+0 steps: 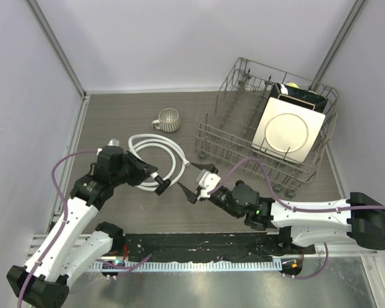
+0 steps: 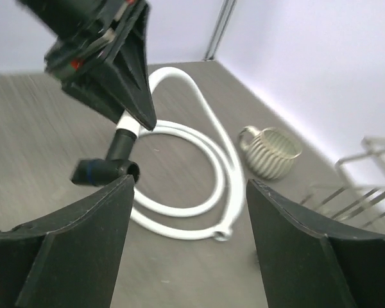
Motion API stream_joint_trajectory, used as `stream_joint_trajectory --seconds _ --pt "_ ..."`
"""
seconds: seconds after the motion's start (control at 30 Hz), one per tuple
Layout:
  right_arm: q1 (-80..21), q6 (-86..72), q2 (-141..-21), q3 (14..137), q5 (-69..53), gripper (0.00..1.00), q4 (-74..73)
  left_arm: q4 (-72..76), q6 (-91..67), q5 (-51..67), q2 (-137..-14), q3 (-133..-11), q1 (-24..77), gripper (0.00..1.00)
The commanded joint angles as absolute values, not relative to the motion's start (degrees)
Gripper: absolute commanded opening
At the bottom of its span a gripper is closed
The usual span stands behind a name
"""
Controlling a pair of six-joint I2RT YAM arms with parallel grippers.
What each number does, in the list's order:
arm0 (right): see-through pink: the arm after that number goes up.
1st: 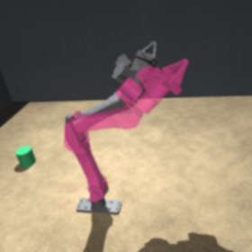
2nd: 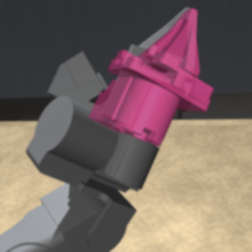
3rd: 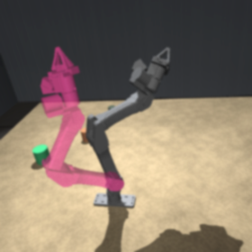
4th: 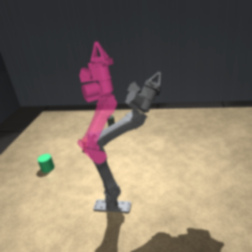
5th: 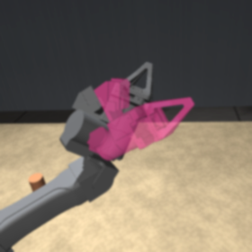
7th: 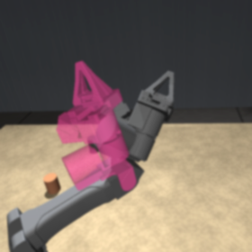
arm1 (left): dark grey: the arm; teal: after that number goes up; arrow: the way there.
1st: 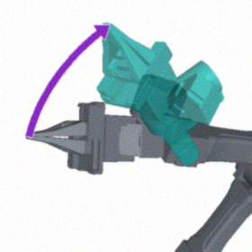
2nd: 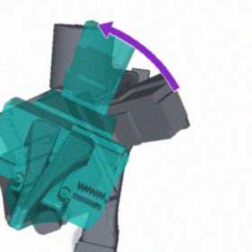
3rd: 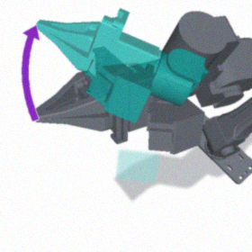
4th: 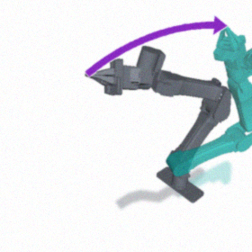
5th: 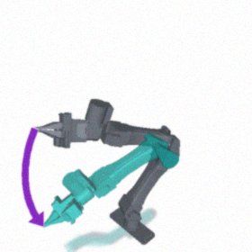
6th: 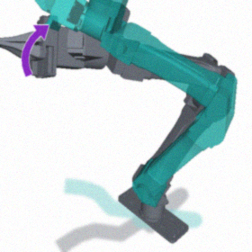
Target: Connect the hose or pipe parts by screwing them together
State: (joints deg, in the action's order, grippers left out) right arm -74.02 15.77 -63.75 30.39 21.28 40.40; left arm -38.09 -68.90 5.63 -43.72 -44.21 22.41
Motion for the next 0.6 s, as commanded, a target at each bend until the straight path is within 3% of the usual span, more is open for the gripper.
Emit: stream_joint_trajectory --seconds 0.0,0.17,0.3,0.57 --pt "-76.8 49.7 -63.6 33.1 16.3 0.78 33.9 -40.0 -66.8 11.3 -45.4 -48.4 22.3 0.0" --pt "-82.7 66.8 -70.3 36.5 19.7 0.79 32.9 -41.2 -66.9 13.2 -46.9 -49.6 22.2 0.0" --pt "-84.9 70.0 -76.6 34.6 22.1 0.79 41.9 -42.0 -65.6 12.8 -47.5 -50.0 22.2 0.0" --pt "-86.5 76.5 -85.6 40.2 24.6 0.77 41.9 -41.8 -65.0 13.6 -46.9 -49.1 22.2 0.0"
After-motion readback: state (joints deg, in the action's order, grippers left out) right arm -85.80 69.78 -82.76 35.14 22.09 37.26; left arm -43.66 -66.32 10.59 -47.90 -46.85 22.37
